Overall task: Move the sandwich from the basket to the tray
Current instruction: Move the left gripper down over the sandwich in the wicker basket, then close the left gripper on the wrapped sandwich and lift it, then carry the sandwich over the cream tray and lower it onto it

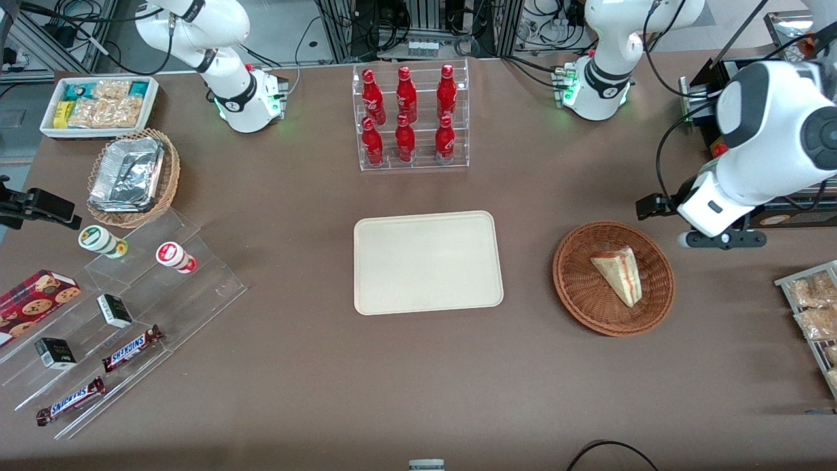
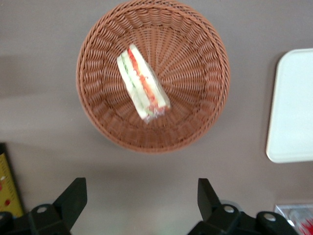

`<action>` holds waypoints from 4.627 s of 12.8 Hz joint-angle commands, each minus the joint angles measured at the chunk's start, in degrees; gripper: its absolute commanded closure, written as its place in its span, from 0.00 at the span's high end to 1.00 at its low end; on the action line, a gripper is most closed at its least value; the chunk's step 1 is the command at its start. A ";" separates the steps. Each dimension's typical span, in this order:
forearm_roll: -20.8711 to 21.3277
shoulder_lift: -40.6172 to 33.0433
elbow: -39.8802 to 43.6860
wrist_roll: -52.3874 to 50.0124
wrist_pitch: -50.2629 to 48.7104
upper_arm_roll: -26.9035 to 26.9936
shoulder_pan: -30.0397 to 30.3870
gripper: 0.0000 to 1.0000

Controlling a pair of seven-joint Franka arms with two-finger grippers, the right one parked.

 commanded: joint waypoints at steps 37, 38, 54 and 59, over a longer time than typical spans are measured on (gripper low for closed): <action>-0.20 13.86 -0.93 -34.76 15.94 -1.57 -0.82 0.00; -0.20 14.03 0.66 -34.67 14.60 -3.32 -0.91 0.00; 17.01 42.75 32.01 -59.77 13.98 -22.23 -20.84 0.00; 17.64 45.50 35.57 -63.85 11.60 -22.23 -23.85 0.00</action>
